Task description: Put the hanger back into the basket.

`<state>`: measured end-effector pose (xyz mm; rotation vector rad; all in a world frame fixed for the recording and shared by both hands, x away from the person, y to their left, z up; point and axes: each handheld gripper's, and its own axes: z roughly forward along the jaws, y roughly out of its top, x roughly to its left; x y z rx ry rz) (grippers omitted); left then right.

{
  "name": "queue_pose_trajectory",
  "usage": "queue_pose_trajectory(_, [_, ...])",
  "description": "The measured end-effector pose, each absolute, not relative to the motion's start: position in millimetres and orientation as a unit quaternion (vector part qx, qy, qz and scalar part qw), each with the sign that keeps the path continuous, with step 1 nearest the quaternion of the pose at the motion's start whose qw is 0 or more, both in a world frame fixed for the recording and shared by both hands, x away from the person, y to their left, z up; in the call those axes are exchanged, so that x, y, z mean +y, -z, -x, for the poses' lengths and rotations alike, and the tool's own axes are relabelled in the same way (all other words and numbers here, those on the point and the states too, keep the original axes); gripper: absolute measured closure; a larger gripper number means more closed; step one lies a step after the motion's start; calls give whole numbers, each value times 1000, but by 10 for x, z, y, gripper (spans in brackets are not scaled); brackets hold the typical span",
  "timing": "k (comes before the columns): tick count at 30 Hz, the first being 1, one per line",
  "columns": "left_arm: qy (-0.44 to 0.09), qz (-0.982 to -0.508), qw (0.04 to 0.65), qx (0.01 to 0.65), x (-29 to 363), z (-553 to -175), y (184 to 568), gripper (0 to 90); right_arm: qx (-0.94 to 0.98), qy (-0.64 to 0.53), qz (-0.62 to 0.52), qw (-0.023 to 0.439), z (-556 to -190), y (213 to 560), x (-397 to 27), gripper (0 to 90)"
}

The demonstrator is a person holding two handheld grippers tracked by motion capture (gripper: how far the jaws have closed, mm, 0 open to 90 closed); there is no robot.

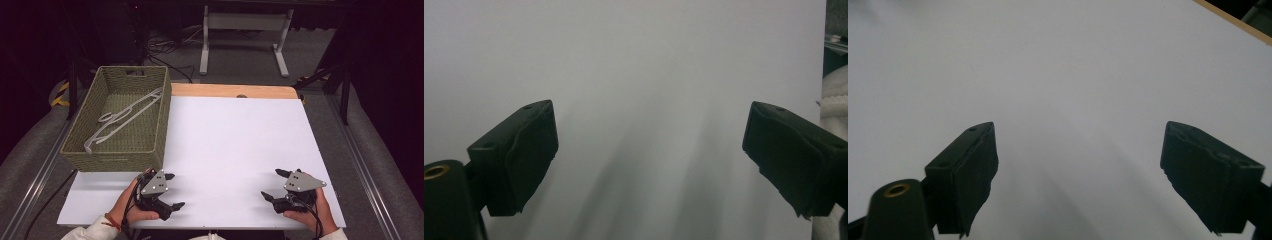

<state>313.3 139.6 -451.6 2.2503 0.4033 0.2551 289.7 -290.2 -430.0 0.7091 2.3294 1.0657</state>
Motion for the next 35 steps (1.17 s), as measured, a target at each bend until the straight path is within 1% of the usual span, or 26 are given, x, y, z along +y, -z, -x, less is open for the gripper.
queue_pose_trajectory(4, [-96, -889, 416, 165, 1407, -3148, 4510, 86, 851, -388, -259, 239, -2900, 4308, -2904, 155])
queue_pose_trajectory(35, [-96, -894, 407, 165, 1378, -3210, 4521, 89, 852, -381, -262, 244, -2908, 4329, -2924, 155])
